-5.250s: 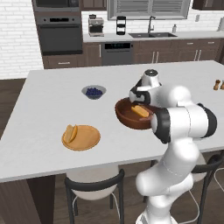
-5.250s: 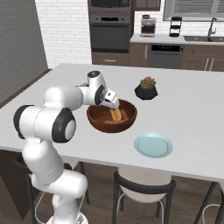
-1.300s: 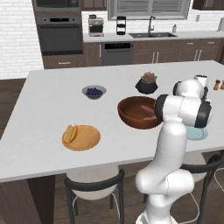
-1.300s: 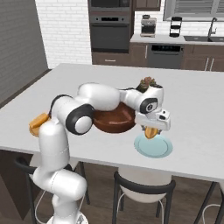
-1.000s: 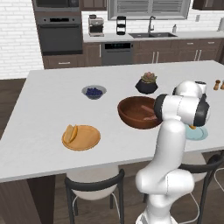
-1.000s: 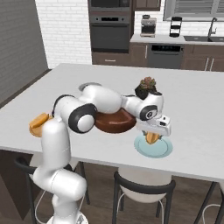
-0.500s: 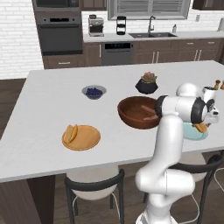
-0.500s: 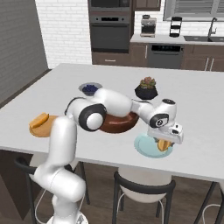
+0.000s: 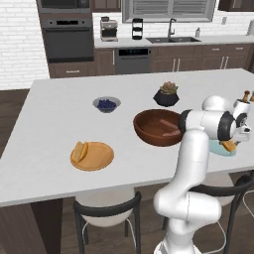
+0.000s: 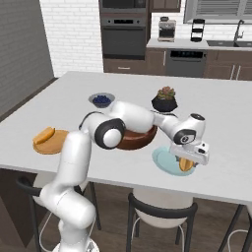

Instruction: Place one bun and one sausage from the bowl on each plate.

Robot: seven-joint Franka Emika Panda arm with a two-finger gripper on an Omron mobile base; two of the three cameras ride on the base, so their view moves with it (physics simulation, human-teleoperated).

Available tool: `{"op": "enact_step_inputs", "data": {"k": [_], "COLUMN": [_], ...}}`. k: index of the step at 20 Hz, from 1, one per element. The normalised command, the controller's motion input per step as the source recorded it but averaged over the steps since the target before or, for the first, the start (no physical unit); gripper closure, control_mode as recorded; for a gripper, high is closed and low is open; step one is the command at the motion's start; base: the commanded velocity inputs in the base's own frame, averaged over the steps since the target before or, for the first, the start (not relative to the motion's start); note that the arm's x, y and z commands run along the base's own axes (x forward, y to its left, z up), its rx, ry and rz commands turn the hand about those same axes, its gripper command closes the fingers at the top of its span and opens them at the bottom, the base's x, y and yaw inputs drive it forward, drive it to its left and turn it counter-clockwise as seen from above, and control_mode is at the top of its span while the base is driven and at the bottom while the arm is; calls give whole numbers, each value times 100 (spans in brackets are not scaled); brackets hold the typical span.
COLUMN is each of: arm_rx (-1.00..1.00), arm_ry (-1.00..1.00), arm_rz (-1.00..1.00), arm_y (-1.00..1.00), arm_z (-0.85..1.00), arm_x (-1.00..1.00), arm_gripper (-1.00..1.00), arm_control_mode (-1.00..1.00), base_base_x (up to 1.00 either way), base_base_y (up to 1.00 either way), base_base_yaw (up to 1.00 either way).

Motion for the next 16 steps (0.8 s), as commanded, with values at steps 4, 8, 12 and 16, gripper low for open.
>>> {"op": "enact_step_inputs", "data": {"k": [4, 8, 12, 16], "arm_rx": [1, 0, 0, -1], "arm_ry": [0, 0, -1, -10], "arm_rz": [0, 0, -2, -4], "arm_y": [11, 32, 27, 20], "arm_z": [-1, 13, 38, 78], "arm_x": [-13, -22, -17, -31], "arm_gripper": [-100, -100, -100, -100], "arm_control_mode": [-100, -100, -100, -100], "base_base_x": [0, 0, 0, 0], "base_base_y": [0, 0, 0, 0], "base_base_yaw": [0, 0, 0, 0]}}
